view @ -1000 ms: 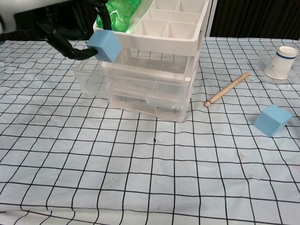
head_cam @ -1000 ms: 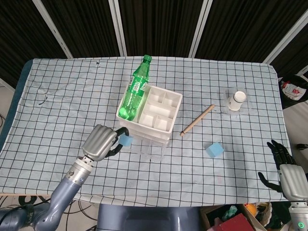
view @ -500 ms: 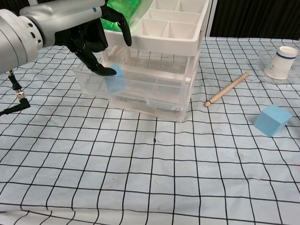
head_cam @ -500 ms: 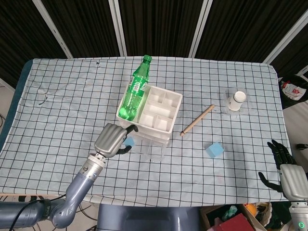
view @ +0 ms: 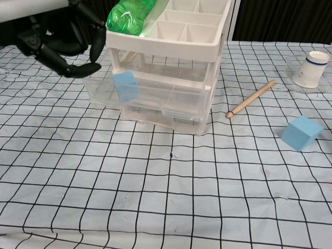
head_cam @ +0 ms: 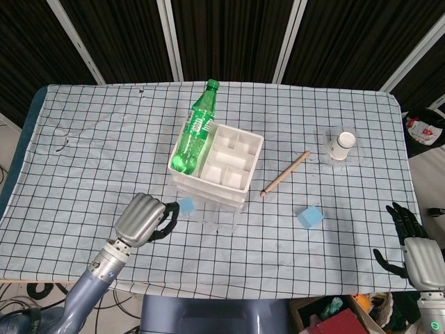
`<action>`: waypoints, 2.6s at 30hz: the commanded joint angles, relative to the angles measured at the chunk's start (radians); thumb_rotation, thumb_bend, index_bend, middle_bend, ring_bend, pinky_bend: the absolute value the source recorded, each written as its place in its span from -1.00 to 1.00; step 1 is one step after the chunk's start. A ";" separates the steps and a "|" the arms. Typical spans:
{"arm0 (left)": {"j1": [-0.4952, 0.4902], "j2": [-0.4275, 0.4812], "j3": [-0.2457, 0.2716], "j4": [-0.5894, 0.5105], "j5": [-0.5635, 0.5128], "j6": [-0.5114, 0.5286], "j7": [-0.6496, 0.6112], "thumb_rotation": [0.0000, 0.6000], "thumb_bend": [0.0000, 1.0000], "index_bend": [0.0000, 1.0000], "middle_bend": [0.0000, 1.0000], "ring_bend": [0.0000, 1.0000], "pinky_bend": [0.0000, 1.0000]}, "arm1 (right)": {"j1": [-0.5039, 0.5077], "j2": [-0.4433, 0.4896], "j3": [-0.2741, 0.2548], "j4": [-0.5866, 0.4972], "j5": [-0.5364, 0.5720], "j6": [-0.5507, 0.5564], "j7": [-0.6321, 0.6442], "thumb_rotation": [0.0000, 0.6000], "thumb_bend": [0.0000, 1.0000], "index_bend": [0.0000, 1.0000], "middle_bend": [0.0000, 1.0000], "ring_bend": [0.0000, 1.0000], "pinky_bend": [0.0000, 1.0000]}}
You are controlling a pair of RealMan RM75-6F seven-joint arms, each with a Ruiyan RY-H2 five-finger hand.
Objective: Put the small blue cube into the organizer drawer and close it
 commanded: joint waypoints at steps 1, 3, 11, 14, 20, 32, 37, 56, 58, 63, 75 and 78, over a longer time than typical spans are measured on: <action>0.026 0.036 0.044 -0.009 0.020 -0.007 -0.012 1.00 -0.20 0.35 1.00 1.00 0.86 | 0.000 0.000 0.000 -0.001 0.000 -0.001 -0.001 1.00 -0.48 -0.97 -1.00 -1.00 -0.65; 0.036 0.047 0.069 -0.007 0.026 -0.021 -0.015 1.00 -0.19 0.36 1.00 1.00 0.86 | 0.000 0.000 -0.001 -0.001 0.000 -0.001 -0.003 1.00 -0.48 -0.97 -1.00 -1.00 -0.65; 0.035 0.014 0.110 0.033 0.023 -0.086 -0.011 1.00 -0.17 0.37 1.00 1.00 0.86 | 0.000 0.001 0.000 -0.001 0.002 0.000 -0.004 1.00 -0.48 -0.97 -1.00 -1.00 -0.65; 0.026 -0.017 0.119 0.056 0.006 -0.121 0.014 1.00 -0.17 0.37 1.00 1.00 0.86 | 0.000 0.001 0.000 -0.001 0.001 -0.002 -0.004 1.00 -0.48 -0.97 -1.00 -1.00 -0.65; 0.014 -0.058 0.112 0.090 -0.044 -0.152 0.056 1.00 -0.16 0.37 1.00 1.00 0.86 | 0.000 0.002 -0.001 -0.001 0.000 -0.002 -0.001 1.00 -0.48 -0.97 -1.00 -1.00 -0.65; -0.044 -0.190 0.050 0.193 -0.188 -0.209 0.136 1.00 -0.16 0.32 1.00 1.00 0.86 | 0.001 0.002 0.000 -0.001 0.002 -0.005 0.002 1.00 -0.48 -0.97 -1.00 -1.00 -0.65; -0.072 -0.244 0.018 0.230 -0.237 -0.214 0.165 1.00 -0.16 0.29 1.00 1.00 0.86 | 0.002 0.002 0.000 -0.002 0.003 -0.007 0.005 1.00 -0.48 -0.97 -1.00 -1.00 -0.65; -0.148 -0.406 -0.095 0.360 -0.340 -0.194 0.159 1.00 -0.16 0.27 1.00 1.00 0.87 | 0.003 0.003 -0.001 -0.002 0.002 -0.009 0.007 1.00 -0.48 -0.96 -1.00 -1.00 -0.65; -0.155 -0.420 -0.103 0.369 -0.352 -0.195 0.157 1.00 -0.16 0.27 1.00 1.00 0.87 | 0.003 0.003 -0.002 -0.003 0.001 -0.009 0.006 1.00 -0.48 -0.96 -1.00 -1.00 -0.65; -0.180 -0.461 -0.119 0.398 -0.359 -0.193 0.159 1.00 -0.16 0.27 1.00 1.00 0.87 | 0.003 0.003 -0.002 -0.002 0.000 -0.009 0.006 1.00 -0.48 -0.95 -1.00 -1.00 -0.65; -0.239 -0.521 -0.185 0.470 -0.408 -0.166 0.195 1.00 -0.16 0.26 1.00 1.00 0.87 | 0.002 0.004 -0.003 -0.003 -0.004 -0.006 0.012 1.00 -0.48 -0.95 -1.00 -1.00 -0.65; -0.252 -0.521 -0.195 0.486 -0.428 -0.168 0.205 1.00 -0.16 0.26 1.00 1.00 0.87 | 0.001 0.004 -0.003 -0.003 -0.004 -0.004 0.012 1.00 -0.48 -0.95 -1.00 -1.00 -0.65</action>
